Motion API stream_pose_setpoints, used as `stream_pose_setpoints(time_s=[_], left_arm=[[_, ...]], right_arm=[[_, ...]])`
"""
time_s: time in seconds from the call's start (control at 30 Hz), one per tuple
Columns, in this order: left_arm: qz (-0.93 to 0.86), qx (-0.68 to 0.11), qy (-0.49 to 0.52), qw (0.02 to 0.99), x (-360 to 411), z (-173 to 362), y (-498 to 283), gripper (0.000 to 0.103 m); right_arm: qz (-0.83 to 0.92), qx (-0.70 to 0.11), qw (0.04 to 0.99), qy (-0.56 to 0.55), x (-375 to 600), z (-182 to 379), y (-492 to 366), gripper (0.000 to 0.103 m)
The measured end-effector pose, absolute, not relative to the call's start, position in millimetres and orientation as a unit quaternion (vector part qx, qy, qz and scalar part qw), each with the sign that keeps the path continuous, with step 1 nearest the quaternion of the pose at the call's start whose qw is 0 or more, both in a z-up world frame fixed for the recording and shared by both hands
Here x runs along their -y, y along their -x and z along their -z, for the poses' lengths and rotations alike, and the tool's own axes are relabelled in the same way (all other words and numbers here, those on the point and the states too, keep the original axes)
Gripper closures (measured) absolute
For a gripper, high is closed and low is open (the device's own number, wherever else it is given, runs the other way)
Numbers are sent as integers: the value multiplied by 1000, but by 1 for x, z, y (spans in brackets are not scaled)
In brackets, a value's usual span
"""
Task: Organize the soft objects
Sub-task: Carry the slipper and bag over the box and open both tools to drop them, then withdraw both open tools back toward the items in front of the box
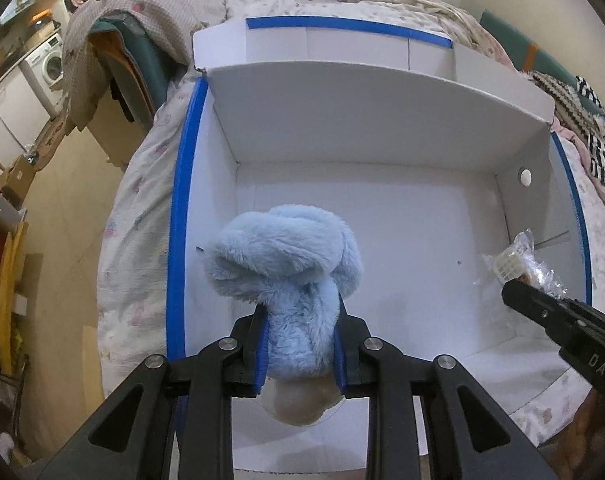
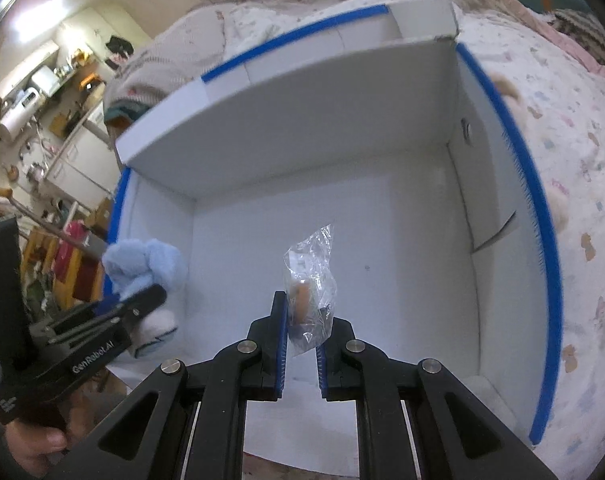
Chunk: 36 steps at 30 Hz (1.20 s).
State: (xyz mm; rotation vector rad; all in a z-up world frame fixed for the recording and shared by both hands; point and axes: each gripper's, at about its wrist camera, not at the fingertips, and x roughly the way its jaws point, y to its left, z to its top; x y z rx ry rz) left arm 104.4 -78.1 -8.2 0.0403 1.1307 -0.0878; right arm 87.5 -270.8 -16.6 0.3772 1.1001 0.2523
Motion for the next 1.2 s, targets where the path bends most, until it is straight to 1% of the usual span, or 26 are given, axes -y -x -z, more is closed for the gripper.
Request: stream_pose_setpoints(time_s=[0.23, 0.53, 0.57, 0.6, 0.67, 0.73, 0.77, 0.83, 0.87, 0.93, 0.97, 1.0, 1.07, 1.2], left_arm=[[31, -533, -38, 845, 81, 12, -105, 79], [40, -522, -25, 851, 82, 8, -102, 77], [39, -521, -22, 853, 81, 7, -101, 76], [39, -519, -22, 854, 80, 6, -101, 71], [38, -517, -21, 855, 79, 4, -100, 65], [32, -512, -21, 858, 77, 1, -98, 64], [31, -511, -22, 859, 77, 0, -98, 62], [33, -511, -24, 859, 77, -1, -98, 55], [33, -511, -23, 859, 76, -1, -98, 52], [31, -508, -22, 860, 75, -3, -98, 50], [29, -506, -22, 862, 75, -4, -98, 49], [30, -506, -22, 862, 76, -5, -98, 46], [32, -505, -20, 862, 76, -6, -98, 43], [29, -496, -22, 867, 76, -10, -97, 42]], right_arm=[[-115, -538, 819, -166, 269, 27, -87, 89], [-111, -538, 821, -159, 266, 27, -86, 89], [-111, -538, 821, -159, 266, 27, -86, 89], [-111, -537, 821, -159, 264, 26, -88, 89], [-109, -537, 821, -159, 264, 26, -88, 88], [-107, -538, 821, -157, 264, 26, -88, 88], [-107, -539, 821, -156, 264, 27, -88, 86], [-105, -540, 821, -156, 265, 27, -88, 79], [-104, -540, 821, -155, 265, 27, -88, 72], [-104, -537, 822, -158, 266, 26, -88, 55], [-104, -535, 823, -161, 266, 25, -88, 39], [-103, -531, 825, -163, 267, 24, -88, 34], [-104, -527, 827, -166, 268, 22, -88, 34], [-101, -506, 840, -166, 270, 15, -86, 20]])
